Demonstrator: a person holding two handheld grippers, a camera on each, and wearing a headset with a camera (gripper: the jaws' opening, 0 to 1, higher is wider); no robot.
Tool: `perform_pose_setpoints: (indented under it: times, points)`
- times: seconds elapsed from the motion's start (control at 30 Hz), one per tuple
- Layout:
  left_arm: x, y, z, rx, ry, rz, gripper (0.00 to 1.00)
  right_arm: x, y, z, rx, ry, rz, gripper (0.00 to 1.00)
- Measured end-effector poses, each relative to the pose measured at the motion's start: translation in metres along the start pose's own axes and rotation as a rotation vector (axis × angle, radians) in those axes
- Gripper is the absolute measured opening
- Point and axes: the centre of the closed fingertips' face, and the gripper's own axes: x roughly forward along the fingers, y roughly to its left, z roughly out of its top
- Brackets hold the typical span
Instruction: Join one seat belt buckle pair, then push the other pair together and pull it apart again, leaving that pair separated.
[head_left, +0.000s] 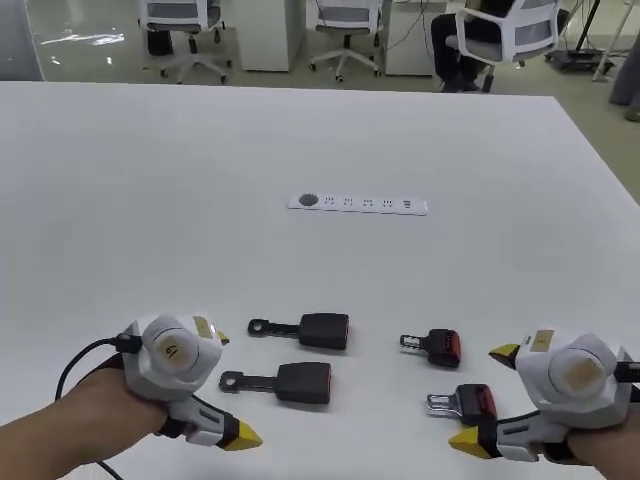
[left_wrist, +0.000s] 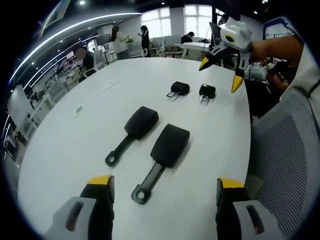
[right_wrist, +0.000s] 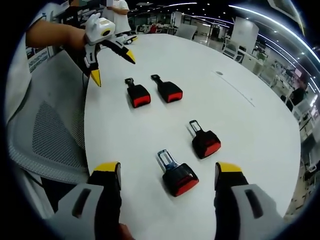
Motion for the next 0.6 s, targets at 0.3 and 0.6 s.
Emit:
perform_pose_setpoints:
  times: [0.3, 0.6]
  points:
    - [0.010, -0.004, 0.011, 0.050, 0.014, -0.031, 0.80, 0.001, -0.004, 0.001, -0.041, 0.012, 0.007, 0.75]
    - [0.021, -0.009, 0.020, 0.110, 0.025, -0.055, 0.78, 0.007, -0.009, -0.005, -0.104, 0.018, 0.031, 0.72]
